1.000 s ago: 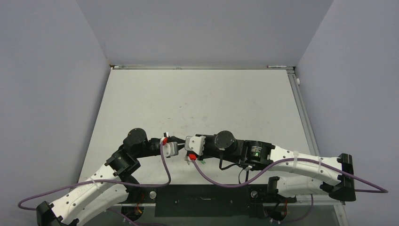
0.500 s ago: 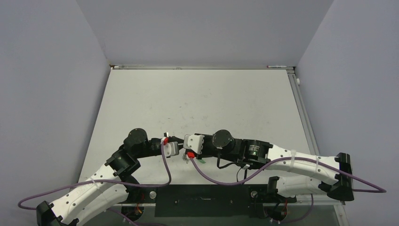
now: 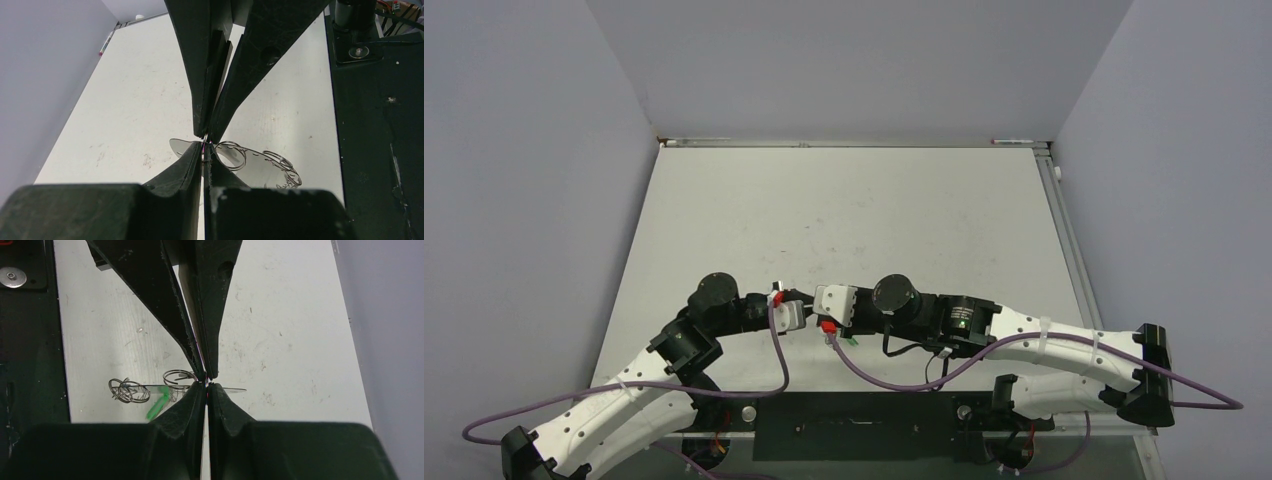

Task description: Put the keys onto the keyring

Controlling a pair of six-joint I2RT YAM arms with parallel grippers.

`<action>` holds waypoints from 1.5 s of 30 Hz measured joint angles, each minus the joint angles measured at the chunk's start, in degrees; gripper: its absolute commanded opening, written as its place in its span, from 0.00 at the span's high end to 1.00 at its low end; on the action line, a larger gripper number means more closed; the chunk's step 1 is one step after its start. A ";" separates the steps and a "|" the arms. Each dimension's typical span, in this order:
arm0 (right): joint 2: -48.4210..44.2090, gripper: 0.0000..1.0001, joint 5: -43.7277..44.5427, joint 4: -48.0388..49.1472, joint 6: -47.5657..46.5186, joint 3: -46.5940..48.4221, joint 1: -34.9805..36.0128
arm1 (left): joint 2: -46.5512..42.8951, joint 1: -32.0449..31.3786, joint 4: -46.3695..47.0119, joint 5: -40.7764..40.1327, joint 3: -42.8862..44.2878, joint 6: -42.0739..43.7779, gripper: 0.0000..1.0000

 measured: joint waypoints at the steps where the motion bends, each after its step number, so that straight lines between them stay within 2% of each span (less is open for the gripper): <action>1: 0.00 0.95 -0.02 0.00 0.02 0.00 -0.02 | 0.00 0.00 0.00 0.00 0.00 0.00 1.00; 4: 0.00 0.95 -0.44 0.02 0.02 0.00 -0.31 | 0.00 0.00 0.00 -0.13 0.00 0.04 1.00; 5: 0.00 0.95 -0.46 0.04 0.00 0.00 -0.33 | 0.00 0.00 0.02 -0.17 0.00 0.02 0.96; 9: -1.03 0.95 -0.13 1.27 -0.15 -0.98 -0.37 | -0.39 -0.02 0.28 -0.31 0.00 0.44 0.53; 12: -3.98 0.95 0.28 3.08 -0.94 -3.65 -0.61 | -1.70 -0.24 0.63 -0.42 0.00 0.48 0.42; 15: -8.57 0.95 0.28 5.81 -2.03 -7.19 -0.70 | -3.80 -0.33 1.46 -0.61 0.00 0.24 0.42; 21: -14.21 0.95 -1.95 9.46 -3.87 -10.10 -0.70 | -5.66 -0.15 4.79 -0.59 0.00 -0.52 0.53; 28: -15.34 0.95 -5.97 11.65 -4.46 -10.60 -0.70 | -5.55 0.37 7.13 1.09 -0.09 -1.70 0.64; 39: -16.50 0.95 -8.31 12.04 -4.52 -11.02 -0.70 | -4.11 0.39 8.79 5.62 -0.11 -3.10 0.66; 45: -16.50 0.95 -8.74 12.44 -4.39 -11.02 -0.70 | -3.69 0.39 9.33 6.21 -0.13 -3.45 0.73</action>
